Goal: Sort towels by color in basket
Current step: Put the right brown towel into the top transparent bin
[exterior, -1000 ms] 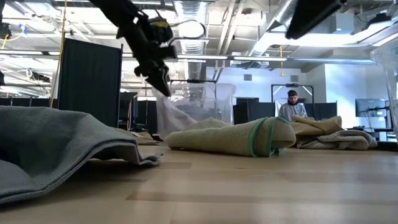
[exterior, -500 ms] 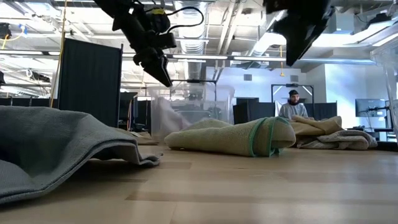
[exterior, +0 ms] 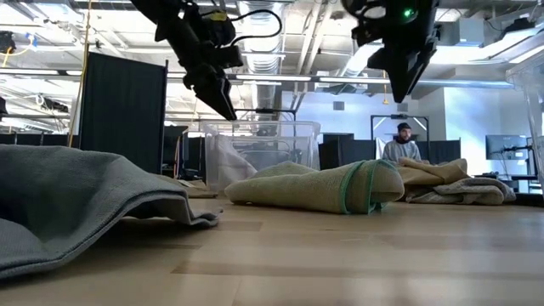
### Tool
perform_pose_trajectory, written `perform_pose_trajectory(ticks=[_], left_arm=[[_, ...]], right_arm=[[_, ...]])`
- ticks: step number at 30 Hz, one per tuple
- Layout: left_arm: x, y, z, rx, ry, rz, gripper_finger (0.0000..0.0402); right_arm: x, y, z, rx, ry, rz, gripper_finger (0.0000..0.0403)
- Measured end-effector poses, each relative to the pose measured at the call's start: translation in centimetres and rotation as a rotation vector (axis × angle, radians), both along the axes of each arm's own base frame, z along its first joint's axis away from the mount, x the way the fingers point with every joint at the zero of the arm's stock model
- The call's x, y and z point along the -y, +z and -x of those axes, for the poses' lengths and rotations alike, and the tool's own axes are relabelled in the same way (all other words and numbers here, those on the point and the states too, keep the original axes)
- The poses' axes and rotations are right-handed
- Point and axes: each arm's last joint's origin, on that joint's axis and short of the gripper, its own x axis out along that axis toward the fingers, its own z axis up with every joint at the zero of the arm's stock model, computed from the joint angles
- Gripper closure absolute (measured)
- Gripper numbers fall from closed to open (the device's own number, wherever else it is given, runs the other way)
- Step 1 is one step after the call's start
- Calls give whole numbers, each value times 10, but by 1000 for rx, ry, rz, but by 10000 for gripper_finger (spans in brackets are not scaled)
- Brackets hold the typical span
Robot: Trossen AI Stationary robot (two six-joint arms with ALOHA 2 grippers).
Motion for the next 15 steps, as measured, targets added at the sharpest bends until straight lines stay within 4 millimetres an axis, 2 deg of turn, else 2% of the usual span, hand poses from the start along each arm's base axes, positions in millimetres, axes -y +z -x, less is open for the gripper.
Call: perform_pose_trajectory(ticks=[4, 8, 15], left_arm=[[10, 3, 0, -5, -14, 16, 214], [26, 12, 0, 13, -61, 4, 214], [64, 44, 13, 117, -151, -8, 214]], right_arm=[[20, -5, 10, -18, -49, -13, 202], [38, -21, 35, 17, -140, -85, 182], [42, -41, 76, 200, -171, -154, 150]])
